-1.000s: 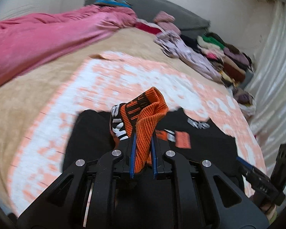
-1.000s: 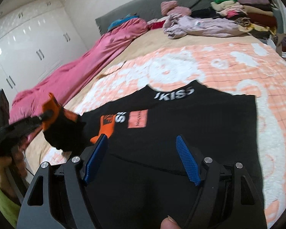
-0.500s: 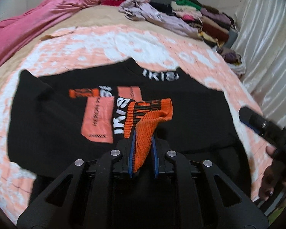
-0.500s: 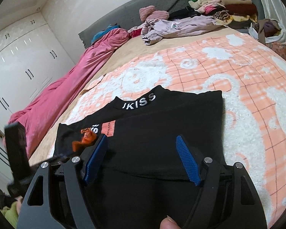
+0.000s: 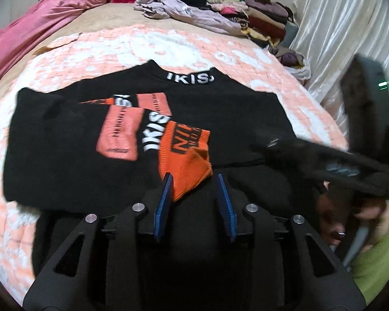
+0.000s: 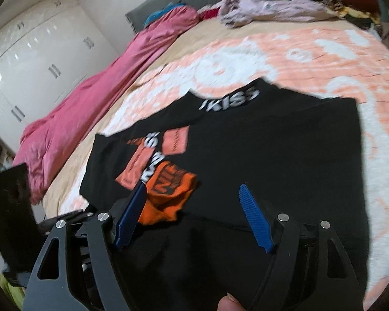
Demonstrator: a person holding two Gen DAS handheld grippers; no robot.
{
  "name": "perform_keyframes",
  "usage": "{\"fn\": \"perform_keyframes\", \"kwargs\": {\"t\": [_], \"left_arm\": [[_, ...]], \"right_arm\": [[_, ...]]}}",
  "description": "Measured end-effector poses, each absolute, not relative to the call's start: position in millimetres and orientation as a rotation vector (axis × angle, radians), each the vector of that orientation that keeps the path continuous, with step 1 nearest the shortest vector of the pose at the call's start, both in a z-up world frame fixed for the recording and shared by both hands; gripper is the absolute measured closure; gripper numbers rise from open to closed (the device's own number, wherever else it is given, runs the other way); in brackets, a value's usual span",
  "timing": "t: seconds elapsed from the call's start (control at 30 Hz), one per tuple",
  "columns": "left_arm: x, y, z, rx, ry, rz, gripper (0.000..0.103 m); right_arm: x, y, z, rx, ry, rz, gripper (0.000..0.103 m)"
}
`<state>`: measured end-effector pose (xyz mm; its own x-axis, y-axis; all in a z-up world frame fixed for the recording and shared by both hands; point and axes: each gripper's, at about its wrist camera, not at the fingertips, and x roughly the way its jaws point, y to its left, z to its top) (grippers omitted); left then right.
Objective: Fold small clothes
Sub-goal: 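Lay the sleeve across the sweatshirt body with the left tool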
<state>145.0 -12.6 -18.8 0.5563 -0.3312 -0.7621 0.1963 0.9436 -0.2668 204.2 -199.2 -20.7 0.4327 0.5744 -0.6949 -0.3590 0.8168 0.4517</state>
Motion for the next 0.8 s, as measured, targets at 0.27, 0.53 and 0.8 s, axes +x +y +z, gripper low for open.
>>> {"fn": "perform_keyframes", "kwargs": {"t": [0.27, 0.53, 0.8], "left_arm": [[132, 32, -3, -0.156, 0.876, -0.207, 0.068], [132, 57, -6, -0.204, 0.872, -0.158, 0.064], [131, 75, 1, -0.237, 0.852, -0.12, 0.06]], "right_arm": [[220, -168, -42, 0.244, 1.05, 0.588, 0.035], [228, -147, -47, 0.211, 1.064, 0.602, 0.076], [217, -146, -13, 0.151, 0.921, 0.65, 0.09]]}}
